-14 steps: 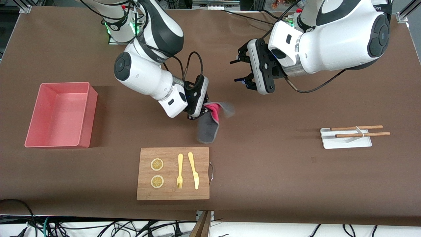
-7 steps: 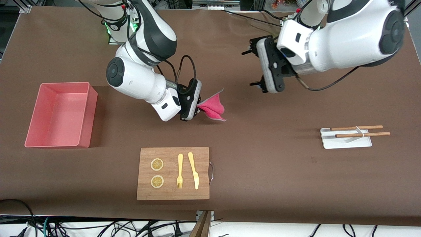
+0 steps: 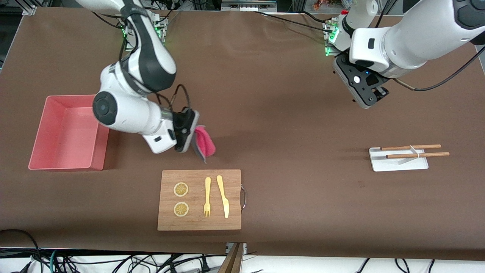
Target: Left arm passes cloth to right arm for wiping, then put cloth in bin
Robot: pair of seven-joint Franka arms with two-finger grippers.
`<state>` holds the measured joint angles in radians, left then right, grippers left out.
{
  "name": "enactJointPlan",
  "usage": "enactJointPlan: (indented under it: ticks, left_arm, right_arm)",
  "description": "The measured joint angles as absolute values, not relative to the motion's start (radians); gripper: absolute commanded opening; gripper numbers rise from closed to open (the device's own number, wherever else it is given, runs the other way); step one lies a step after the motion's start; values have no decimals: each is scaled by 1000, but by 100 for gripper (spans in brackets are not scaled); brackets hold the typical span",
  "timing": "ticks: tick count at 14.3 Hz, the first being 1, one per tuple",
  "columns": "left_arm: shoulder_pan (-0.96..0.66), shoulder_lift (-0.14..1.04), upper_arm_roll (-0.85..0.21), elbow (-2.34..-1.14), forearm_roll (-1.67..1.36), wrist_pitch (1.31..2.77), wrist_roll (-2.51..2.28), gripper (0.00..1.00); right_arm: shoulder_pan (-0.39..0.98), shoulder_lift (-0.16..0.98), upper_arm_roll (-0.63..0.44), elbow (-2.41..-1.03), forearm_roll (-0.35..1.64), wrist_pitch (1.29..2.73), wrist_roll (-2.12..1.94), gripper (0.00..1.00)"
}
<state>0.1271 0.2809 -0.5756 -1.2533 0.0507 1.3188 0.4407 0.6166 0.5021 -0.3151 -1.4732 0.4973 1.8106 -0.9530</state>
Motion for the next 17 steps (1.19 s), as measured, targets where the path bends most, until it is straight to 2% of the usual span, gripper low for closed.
enactJointPlan:
  ticks: [3,7,9,10,12,14,17]
  left_arm:
    - [144,281,-572,-1262,201,1311,369,100]
    - [240,283,-560,-1257,231,1316,361,100]
    - [251,282,-516,-1252,231,1380,350,100]
    - [239,279,-475,-1256,220,1433,321,100]
    - [155,255,-324,-1297,135,1533,219,100]
    - [63,196,-176,-1388,54,1608,139,100]
    - [-51,53,-27,-1573,38,1650,106,100]
  right_arm:
    - [612,500,-427,-1584,438,1803,-953,0]
    - [606,499,-536,-1681,336,1802,-954,0]
    - [606,499,-569,-1704,301,1801,-954,0]
    - [606,499,-581,-1712,285,1801,-954,0]
    - [605,502,-593,-1724,251,1802,-948,0]
    - [606,519,-594,-1729,242,1812,-893,0]
    - [618,567,-576,-1730,241,1862,-757,0]
